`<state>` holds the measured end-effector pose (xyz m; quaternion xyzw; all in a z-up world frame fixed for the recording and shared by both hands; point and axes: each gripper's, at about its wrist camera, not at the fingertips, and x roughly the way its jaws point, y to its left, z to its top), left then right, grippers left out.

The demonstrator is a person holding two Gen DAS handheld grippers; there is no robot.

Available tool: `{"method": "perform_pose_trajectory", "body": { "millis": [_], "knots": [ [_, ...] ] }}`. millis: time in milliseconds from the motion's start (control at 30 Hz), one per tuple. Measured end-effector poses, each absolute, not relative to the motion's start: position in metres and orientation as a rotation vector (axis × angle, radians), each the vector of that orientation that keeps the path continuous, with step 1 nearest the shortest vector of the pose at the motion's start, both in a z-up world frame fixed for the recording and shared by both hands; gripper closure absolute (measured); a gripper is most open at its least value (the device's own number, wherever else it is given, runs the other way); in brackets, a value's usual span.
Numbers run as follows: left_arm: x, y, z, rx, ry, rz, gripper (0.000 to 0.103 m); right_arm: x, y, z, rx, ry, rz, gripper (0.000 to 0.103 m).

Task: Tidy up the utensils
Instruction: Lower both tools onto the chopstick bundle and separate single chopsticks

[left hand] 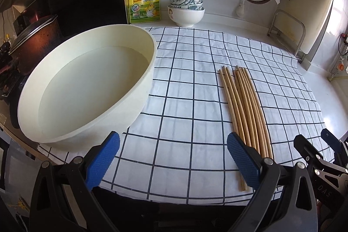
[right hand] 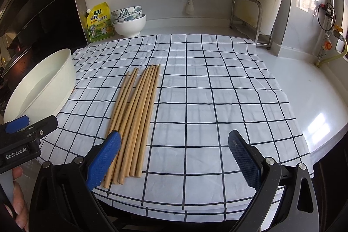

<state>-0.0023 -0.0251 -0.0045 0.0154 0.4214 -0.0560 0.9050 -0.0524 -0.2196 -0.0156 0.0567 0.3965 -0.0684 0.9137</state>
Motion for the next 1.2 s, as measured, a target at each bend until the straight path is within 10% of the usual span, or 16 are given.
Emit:
{"method": "perform_pose_trajectory", "body": {
  "millis": [1200],
  "knots": [
    [0.042,-0.065,-0.039,0.128,0.954,-0.083,0.006,0.023,-0.224,-0.060,-0.008,1.010,-0.097,0.009]
  ]
}}
